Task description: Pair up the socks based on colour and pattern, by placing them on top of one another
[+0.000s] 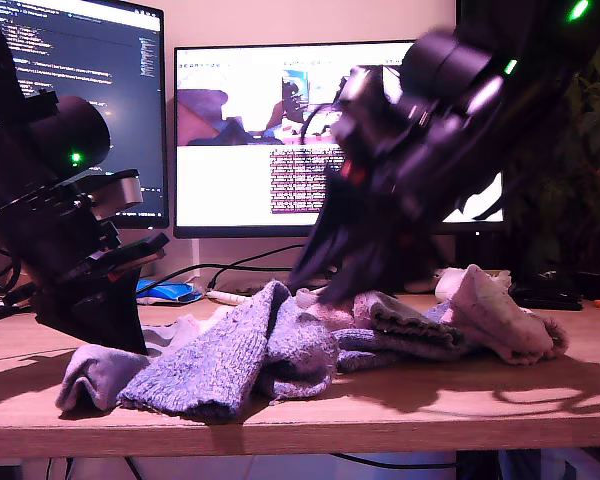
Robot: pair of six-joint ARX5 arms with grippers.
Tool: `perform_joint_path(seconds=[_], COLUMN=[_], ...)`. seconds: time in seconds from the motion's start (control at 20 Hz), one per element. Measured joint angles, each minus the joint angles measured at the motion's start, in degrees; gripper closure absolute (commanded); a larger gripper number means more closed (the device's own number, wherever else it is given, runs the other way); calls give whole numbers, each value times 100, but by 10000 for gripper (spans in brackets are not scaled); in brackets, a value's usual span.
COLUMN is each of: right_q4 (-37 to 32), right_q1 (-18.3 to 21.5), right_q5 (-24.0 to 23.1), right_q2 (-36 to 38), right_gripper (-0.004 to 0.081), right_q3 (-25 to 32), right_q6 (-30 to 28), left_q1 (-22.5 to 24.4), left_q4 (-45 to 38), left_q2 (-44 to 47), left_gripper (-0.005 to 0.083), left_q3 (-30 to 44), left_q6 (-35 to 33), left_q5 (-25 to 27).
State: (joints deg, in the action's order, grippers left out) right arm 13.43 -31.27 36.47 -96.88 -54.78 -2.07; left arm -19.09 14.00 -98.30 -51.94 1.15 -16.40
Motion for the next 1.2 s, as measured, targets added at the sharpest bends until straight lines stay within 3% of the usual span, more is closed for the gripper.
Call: perform_joint_path(seconds=[0.1, 0.25, 0.4, 0.6, 0.7, 0.8, 1.0, 1.2], right_q4=[-33, -179, -184, 682, 1165, 1685, 2090, 2806], right_q1=[-138, -223, -223, -155, -83, 136, 918, 1486], right_q5=[-114, -264, -448, -660, -1054, -1434, -2046, -3318], right_q2=[-122, -170, -170, -140, 140, 654, 1617, 1818], right_gripper=[542, 784, 781, 781, 781, 781, 781, 781], right_q3=[0, 0, -96, -734, -933, -1075, -1300, -1314], right_q6=[-76, -103, -52, -9, -70, -127, -219, -485], left_q1=[0, 0, 0, 0, 0, 0, 0, 0], left_q4=[-2, -2, -2, -2, -2, -2, -4, -7], left_q2=[0, 0, 0, 0, 0, 0, 0, 0], left_gripper=[795, 795, 795, 795, 795, 795, 795, 795], left_q3=[0, 0, -2, -2, -2, -2, -2, -2], left_q6=[0, 2, 0, 0, 0, 2, 0, 0], left_q5=[0, 0, 0, 0, 0, 2, 2, 2])
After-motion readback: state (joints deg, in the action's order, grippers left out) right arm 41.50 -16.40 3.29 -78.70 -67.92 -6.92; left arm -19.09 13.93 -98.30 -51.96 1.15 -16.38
